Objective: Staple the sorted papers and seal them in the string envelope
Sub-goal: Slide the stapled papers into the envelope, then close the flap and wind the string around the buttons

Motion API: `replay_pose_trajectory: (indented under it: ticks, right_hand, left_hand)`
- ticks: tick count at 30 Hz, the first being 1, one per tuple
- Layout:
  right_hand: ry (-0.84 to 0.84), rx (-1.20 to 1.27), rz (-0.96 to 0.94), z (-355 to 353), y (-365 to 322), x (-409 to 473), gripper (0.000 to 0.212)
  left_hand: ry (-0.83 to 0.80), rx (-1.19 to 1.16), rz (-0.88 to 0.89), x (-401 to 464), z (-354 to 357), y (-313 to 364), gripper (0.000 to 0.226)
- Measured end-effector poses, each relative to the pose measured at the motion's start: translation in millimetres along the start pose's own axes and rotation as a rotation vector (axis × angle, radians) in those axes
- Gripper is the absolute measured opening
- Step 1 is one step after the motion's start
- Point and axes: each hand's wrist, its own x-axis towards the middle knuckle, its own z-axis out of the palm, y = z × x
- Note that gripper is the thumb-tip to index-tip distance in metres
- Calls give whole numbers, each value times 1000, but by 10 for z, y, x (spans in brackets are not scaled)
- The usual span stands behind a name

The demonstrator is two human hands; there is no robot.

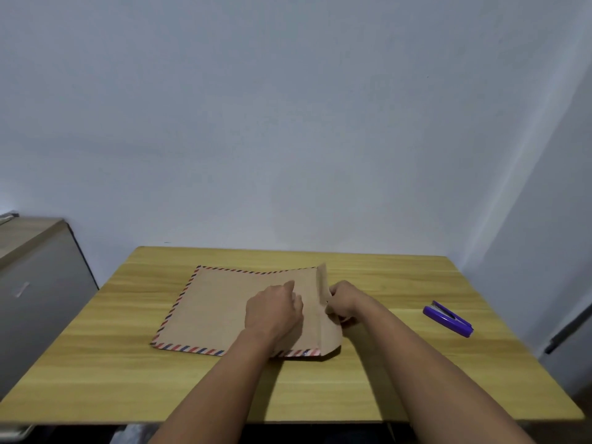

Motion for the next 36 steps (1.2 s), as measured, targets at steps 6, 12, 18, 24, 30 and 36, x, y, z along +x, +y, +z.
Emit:
replay_pose_trajectory:
  ticks: [6,12,18,24,30,36]
  right_hand:
    - [71,-447,-35,-586,-132,120,25]
    - [358,-648,-210,-613,-465,307,30]
    - [419,-637,-348,-99,-516,681,43]
    - [462,-526,-457,350,-253,953,38]
    - [383,-302,-651,607,-100,998,30]
    - [375,-219,-838,685,186,1023,37]
  left_hand:
    - [-115,27,38,14,66,-361,35]
    - [-263,88,123,-38,119,-478,56]
    - [-248,199,197,-108,206,-501,45]
    - [-248,81,255,-4,106,-511,55]
    - [-19,131,242,167,245,-794,49]
    - [-109,231,245,415,421,-944,76]
